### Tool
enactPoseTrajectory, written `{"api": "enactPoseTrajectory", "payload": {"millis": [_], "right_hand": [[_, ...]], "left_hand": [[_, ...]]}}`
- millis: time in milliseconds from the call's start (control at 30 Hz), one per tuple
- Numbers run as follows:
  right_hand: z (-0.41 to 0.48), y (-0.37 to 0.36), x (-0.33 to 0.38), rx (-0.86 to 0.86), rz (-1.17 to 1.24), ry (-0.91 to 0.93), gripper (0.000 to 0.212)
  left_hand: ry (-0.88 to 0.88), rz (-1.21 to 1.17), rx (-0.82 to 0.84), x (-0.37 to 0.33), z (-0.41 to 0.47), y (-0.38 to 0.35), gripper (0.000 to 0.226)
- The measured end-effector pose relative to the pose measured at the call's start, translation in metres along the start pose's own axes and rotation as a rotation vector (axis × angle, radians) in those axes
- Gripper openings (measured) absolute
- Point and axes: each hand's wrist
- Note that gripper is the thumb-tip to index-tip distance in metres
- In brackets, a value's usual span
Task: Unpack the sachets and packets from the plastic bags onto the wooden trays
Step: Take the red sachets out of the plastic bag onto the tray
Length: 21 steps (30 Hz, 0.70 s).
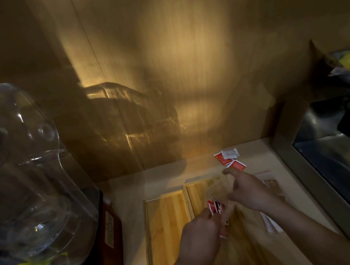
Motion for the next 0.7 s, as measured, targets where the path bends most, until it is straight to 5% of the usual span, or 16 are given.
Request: {"api": "enactPoseTrajectory", "payload": {"millis": [100, 200, 433, 700], "right_hand": [[0.006, 0.004, 0.0, -0.117, -0.053, 0.076, 0.023], [0.009, 0.009, 0.0, -0.11, -0.076, 0.126, 0.007], [-0.001, 0.017, 0.004, 0.026, 0.255, 0.133, 0.022], [-0.006, 0.004, 0.008, 0.217, 0.896, 0.236, 0.022]], "left_hand": [[-0.079, 0.028, -0.166, 0.009, -0.001, 0.003, 0.02], [-0.014, 0.002, -0.16, 0.022, -0.007, 0.01, 0.022], [0.037, -0.299, -0.359, 0.055, -0.03, 0.03, 0.015], [-0.139, -0.25, -0.462, 0.06, -0.05, 0.088, 0.017]]}}
Point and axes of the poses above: each hand's wrist, its own z-axis towards the middle knuckle, its own y-axis out of the back of the hand, x = y × z, and after that the axes turned 3 degrees about -x, right-handed
